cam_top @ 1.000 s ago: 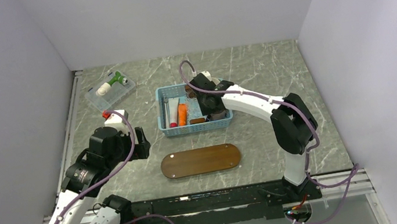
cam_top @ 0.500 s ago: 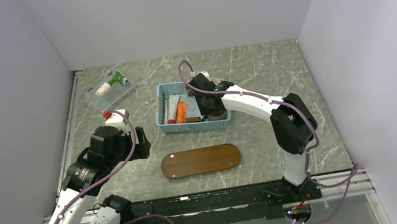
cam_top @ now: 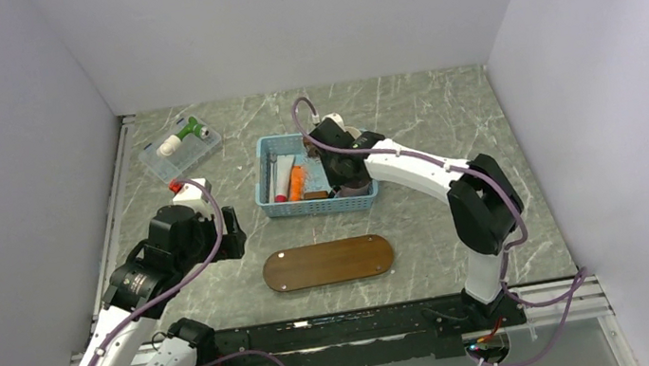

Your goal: Prepare toiletry sets of a toothbrush and toothpaste on the tray

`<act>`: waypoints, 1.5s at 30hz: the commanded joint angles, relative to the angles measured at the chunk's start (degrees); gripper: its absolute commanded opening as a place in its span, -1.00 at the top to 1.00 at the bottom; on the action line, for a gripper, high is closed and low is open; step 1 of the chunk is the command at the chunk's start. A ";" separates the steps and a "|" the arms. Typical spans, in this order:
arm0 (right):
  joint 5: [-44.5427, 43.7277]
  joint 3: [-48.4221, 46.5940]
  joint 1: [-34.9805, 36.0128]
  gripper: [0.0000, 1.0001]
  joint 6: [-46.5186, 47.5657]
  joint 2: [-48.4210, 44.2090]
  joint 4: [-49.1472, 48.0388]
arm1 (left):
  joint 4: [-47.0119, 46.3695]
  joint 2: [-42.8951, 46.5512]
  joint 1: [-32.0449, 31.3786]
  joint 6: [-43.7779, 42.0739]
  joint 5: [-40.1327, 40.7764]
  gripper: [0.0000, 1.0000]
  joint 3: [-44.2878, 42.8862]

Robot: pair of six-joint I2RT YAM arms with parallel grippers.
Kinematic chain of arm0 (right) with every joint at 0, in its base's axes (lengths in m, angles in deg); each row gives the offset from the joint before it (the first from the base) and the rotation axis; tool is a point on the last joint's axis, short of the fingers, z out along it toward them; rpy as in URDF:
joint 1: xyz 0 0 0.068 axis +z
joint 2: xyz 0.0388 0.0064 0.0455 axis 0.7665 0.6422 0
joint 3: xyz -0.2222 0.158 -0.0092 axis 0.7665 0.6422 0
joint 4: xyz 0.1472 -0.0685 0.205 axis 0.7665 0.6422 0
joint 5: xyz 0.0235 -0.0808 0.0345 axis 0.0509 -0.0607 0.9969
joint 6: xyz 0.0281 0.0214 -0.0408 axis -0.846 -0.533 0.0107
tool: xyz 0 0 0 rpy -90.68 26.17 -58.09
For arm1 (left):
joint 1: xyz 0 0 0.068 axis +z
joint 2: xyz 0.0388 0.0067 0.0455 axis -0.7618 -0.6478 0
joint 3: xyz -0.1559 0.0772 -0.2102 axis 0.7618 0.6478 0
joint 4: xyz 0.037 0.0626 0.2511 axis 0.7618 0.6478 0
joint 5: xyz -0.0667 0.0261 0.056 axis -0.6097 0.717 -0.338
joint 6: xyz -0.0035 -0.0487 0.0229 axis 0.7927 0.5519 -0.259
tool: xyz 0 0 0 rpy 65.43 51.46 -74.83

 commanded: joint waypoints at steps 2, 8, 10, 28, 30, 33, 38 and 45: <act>-7.46 -2.90 -0.58 1.00 1.48 -6.34 3.60 | -1.72 -0.06 -0.18 -0.80 0.85 -0.99 0.09; -9.11 -3.97 -0.21 1.00 2.14 -8.55 5.22 | -1.60 -0.25 -0.09 -0.83 0.82 -0.99 -0.06; -9.73 -4.53 0.11 1.00 2.55 -9.15 5.81 | -1.59 -0.23 -0.11 -0.77 0.86 -0.99 -0.02; -14.49 -6.03 7.43 1.00 2.18 -16.28 11.35 | -1.53 -0.11 -0.04 -0.67 1.16 -0.99 -0.06; -14.00 -5.38 8.46 1.00 1.84 -17.47 11.69 | -1.54 -0.10 -0.09 -0.57 1.16 -0.99 0.07; -14.17 -5.08 10.94 1.00 0.96 -18.57 12.99 | -1.39 0.00 -0.08 -0.51 1.37 -0.99 0.06; -15.54 -3.46 16.93 1.00 -2.70 -20.09 13.75 | -0.80 0.43 -0.08 -0.41 3.02 -0.99 -0.45; -14.74 -1.97 24.11 1.00 -6.76 -20.32 12.05 | -0.82 3.61 -0.06 0.14 4.35 -0.99 -0.40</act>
